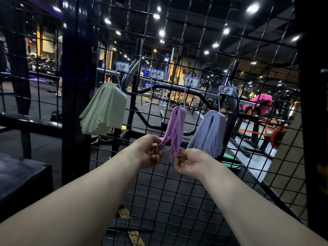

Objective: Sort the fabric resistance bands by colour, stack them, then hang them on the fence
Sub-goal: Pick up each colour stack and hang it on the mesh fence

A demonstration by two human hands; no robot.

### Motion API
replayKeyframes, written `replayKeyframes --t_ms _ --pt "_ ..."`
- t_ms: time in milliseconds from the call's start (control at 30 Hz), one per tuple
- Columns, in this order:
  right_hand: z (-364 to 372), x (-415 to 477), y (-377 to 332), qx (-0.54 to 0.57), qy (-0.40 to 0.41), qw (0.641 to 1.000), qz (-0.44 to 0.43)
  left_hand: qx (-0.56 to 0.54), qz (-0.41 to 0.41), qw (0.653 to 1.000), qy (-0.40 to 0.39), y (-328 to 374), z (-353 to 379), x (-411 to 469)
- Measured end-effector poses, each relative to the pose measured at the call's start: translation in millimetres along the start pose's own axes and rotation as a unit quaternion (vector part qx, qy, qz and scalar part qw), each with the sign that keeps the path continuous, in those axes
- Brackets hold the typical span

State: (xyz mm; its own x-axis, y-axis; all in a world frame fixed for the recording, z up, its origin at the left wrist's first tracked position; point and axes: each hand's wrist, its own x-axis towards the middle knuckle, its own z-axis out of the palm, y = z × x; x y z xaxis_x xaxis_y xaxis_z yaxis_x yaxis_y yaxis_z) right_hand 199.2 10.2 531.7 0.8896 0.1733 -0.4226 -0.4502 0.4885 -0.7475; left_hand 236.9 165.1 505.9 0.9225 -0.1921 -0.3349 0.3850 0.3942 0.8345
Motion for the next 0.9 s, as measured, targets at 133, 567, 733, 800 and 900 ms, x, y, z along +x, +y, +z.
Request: replayKeyframes --t_ms 133,567,733,800,900 --pt "-0.3 0.5 0.1 0.001 -0.005 1.0 0.005 0.001 0.004 1.0 -0.004 0.3 2.0 -4.5" --pt "1.1 0.7 2.0 0.0 -0.006 1.0 0.013 -0.026 0.007 0.999 -0.021 -8.0 3.0 -10.5" --pt "0.7 2.3 0.9 0.001 -0.005 1.0 0.016 -0.03 0.0 0.999 -0.042 -9.6 5.3 -12.4" --pt "0.3 2.4 0.9 -0.003 -0.004 1.0 0.015 -0.024 -0.005 0.998 -0.051 -9.5 5.6 -12.9" --pt "-0.9 2.2 1.1 -0.007 -0.006 1.0 0.016 -0.022 -0.001 0.998 -0.054 -10.3 7.6 -15.4"
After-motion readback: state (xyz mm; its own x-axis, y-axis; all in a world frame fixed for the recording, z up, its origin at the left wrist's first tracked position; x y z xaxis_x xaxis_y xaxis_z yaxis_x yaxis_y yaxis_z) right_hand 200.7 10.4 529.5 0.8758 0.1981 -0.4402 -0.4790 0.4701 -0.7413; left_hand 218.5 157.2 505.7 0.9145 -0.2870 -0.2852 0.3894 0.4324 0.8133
